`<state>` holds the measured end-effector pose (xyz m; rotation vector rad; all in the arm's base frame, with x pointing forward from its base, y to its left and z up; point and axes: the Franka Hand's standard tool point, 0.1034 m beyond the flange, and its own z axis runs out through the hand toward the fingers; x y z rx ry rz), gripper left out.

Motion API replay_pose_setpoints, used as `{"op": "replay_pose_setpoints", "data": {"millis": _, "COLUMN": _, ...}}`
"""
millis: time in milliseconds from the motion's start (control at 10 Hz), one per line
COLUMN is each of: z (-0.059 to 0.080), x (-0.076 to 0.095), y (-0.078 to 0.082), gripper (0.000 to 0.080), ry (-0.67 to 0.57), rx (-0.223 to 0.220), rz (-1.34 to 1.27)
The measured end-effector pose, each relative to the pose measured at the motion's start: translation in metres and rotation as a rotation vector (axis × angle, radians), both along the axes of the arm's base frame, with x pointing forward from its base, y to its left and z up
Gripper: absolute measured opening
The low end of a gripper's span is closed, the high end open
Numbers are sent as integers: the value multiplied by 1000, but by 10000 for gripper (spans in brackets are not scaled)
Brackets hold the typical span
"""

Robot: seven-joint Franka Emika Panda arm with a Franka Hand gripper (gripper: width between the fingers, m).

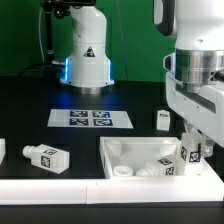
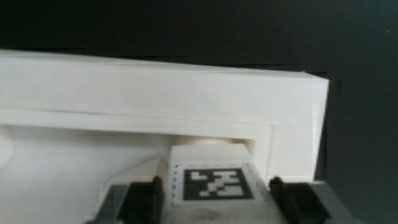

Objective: Assemble one leg

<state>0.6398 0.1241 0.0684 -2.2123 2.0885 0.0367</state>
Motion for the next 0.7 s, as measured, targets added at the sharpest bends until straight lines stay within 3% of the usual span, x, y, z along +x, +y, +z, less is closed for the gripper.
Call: {"op": "replay_pose_setpoints", "data": {"millis": 700, "z": 0, "x": 5, "y": -6, "gripper": 287, "ry": 6, "rx": 66, "rz": -470}}
